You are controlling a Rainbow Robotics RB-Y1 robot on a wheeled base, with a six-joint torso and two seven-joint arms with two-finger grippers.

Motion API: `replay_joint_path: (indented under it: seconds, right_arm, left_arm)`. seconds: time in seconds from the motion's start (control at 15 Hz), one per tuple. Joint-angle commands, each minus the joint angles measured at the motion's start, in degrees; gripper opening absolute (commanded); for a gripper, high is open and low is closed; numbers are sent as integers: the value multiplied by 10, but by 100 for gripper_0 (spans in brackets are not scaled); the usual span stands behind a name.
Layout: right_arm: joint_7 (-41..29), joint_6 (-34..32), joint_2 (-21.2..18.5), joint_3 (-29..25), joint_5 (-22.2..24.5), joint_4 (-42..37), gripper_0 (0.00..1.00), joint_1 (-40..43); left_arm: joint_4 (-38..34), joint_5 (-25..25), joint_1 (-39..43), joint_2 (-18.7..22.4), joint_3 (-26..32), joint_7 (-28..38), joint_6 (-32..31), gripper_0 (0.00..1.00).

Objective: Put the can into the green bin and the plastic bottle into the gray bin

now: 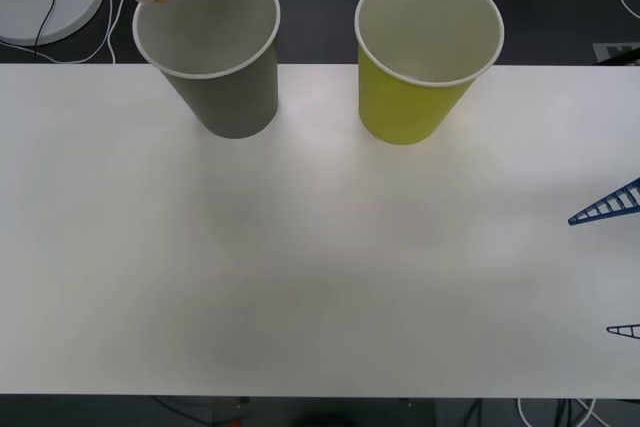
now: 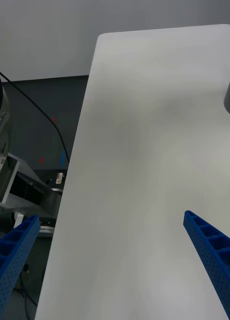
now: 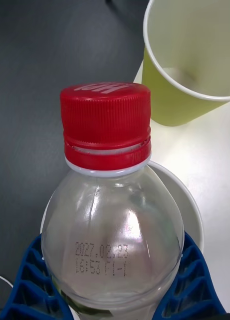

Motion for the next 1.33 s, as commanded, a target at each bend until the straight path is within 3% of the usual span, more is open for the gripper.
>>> replay_joint_path:
  seconds: [0.07, 1.0, 1.33]
  right_arm:
    - [0, 0, 0, 0, 0, 0, 100, 0]
    - [0, 0, 0, 0, 0, 0, 100, 0]
    - [0, 0, 0, 0, 0, 0, 100, 0]
  left_arm:
    - [-1, 3, 0, -1, 1, -2, 0, 100]
    - [-3, 15, 2, 2, 0, 0, -1, 100]
    - [-84, 66, 43, 62, 0, -2, 25, 100]
